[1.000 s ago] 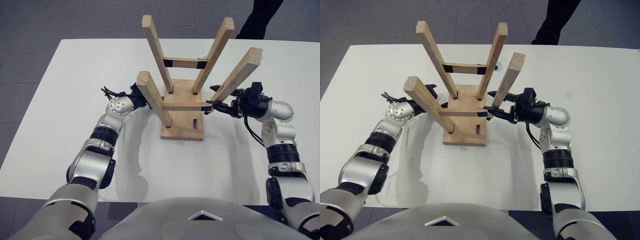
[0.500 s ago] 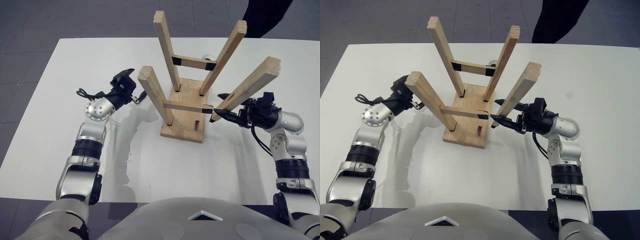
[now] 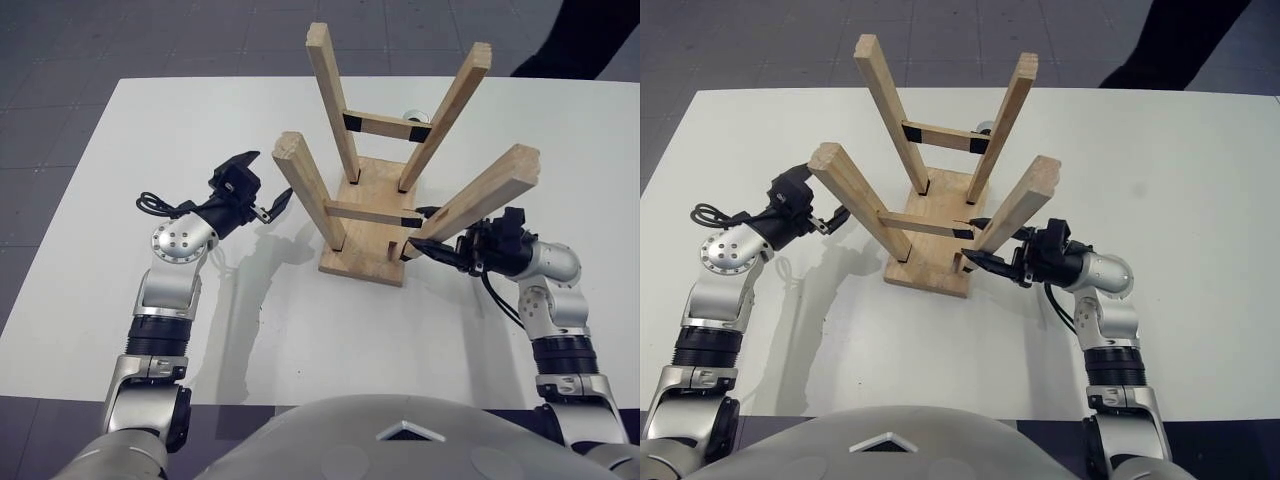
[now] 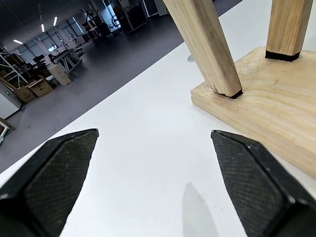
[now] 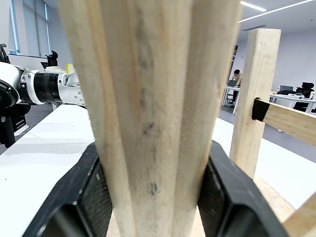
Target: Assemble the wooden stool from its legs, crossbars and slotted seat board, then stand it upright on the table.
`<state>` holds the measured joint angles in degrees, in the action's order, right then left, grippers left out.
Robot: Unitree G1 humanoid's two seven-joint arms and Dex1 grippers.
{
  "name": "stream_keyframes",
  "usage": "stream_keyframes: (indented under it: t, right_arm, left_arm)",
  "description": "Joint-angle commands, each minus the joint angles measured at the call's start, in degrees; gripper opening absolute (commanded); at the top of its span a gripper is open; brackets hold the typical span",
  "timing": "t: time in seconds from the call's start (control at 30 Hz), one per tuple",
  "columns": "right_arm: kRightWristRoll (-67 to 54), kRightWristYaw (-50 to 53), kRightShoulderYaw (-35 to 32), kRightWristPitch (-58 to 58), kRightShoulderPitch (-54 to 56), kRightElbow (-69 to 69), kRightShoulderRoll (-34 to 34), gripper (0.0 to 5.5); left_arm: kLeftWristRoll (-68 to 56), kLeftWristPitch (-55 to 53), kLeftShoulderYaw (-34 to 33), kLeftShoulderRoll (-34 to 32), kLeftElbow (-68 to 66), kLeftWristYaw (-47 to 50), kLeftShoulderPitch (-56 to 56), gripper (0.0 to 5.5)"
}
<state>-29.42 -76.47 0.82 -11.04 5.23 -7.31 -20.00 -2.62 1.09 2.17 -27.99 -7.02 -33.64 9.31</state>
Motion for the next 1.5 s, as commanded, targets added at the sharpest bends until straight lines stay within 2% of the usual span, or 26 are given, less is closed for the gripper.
stream_keyframes:
  t: [0.03,0.43,0.83,1.0,1.13,1.23,1.37,1.5]
  right_arm:
    - [1.33,0.29,1.26,-2.92,0.24,-1.78,1.79,2.05]
    - [3.21,0.42,1.8,-9.61,2.95,-10.3,3.44,2.05]
    - [3.24,-2.38,4.27,-7.67,1.06,-11.1,1.93,2.04]
    - [7.05,-2.75,5.05,-8.51,2.58,-16.39,-0.6,2.04]
    - [13.71,-3.09,7.62,-15.6,4.35,-19.91,-4.86,2.04]
    - [15.46,-0.03,9.7,-10.17,5.56,-19.28,-6.58,2.04]
    - [9.64,-0.55,9.82,2.15,7.22,-17.31,-8.21,2.04]
    - [8.47,-2.33,10.16,6.28,7.58,-15.44,-9.37,2.04]
  left_arm:
    - [0.16,-0.92,0.92,-0.12,0.89,-1.14,0.18,4.23]
    - [0.35,-1.16,2.42,0.19,1.06,-2.4,0.03,4.23]
    - [0.62,-1.26,2.83,0.91,1.51,-1.6,-1.06,4.23]
    - [0.65,-1.54,2.65,1.04,1.74,-1.25,-0.97,4.23]
    - [0.83,-1.87,1.93,1.13,2.49,0.31,-1.84,4.23]
    - [0.91,-1.98,1.89,1.79,3.6,1.65,-3.12,4.23]
    - [1.01,-1.82,1.99,2.07,3.44,2.35,-3.39,4.23]
    - [1.1,-1.57,2.17,2.21,3.02,2.28,-3.09,4.23]
